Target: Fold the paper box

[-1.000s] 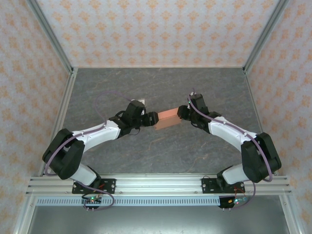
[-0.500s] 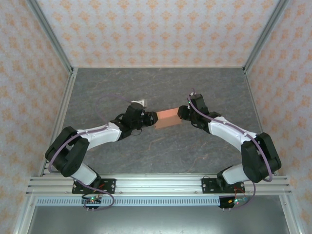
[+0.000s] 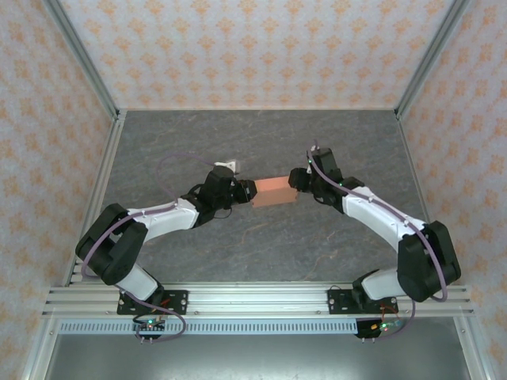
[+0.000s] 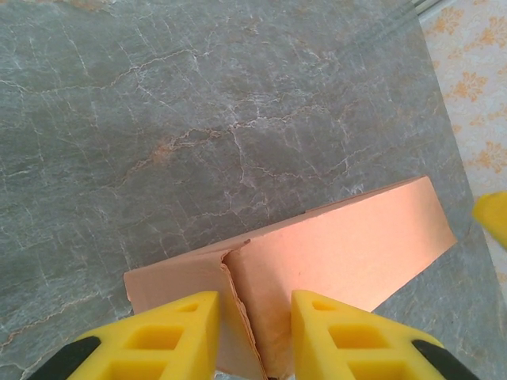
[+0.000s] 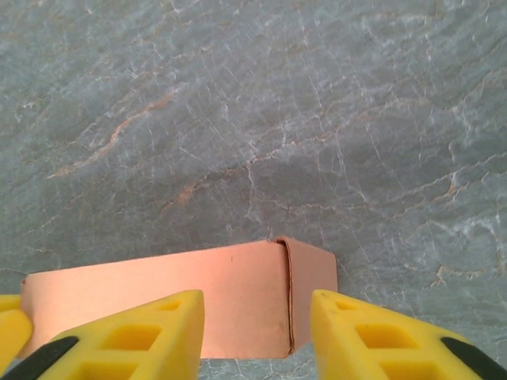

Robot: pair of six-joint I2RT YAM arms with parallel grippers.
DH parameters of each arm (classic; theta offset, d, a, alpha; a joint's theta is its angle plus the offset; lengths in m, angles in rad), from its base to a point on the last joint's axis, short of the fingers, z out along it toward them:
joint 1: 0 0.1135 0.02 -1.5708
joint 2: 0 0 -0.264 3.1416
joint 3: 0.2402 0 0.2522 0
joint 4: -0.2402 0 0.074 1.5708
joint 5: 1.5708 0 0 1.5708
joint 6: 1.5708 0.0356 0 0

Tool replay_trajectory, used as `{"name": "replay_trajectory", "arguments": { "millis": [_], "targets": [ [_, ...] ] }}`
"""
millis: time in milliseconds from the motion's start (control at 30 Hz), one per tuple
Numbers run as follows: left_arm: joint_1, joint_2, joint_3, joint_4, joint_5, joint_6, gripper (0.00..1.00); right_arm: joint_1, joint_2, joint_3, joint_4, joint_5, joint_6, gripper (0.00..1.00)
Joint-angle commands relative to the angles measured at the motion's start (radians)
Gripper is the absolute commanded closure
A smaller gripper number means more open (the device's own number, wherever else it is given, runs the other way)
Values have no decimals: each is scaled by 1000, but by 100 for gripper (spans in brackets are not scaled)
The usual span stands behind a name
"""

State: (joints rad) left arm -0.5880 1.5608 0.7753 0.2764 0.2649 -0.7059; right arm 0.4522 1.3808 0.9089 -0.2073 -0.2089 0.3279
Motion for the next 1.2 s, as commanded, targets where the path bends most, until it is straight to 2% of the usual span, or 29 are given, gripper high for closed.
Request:
{"name": "replay_trajectory", "arguments": {
  "millis": [0, 300, 600, 867, 1167],
  "targets": [
    [10, 27, -2, -146, -49, 33, 71, -27, -18, 38, -64, -23, -40, 58],
    [10, 15, 10, -164, -49, 39, 71, -110, 93, 59, -45, -288, -35, 57],
    [8, 15, 1, -156, -45, 33, 72, -134, 124, -9, 18, -326, -20, 64],
    [8, 9, -35, -141, -34, 4, 76, -135, 153, -109, 108, -346, 16, 76],
    [8, -7, -9, -146, -26, 16, 77, -133, 132, -111, 145, -388, 33, 79]
  ]
}}
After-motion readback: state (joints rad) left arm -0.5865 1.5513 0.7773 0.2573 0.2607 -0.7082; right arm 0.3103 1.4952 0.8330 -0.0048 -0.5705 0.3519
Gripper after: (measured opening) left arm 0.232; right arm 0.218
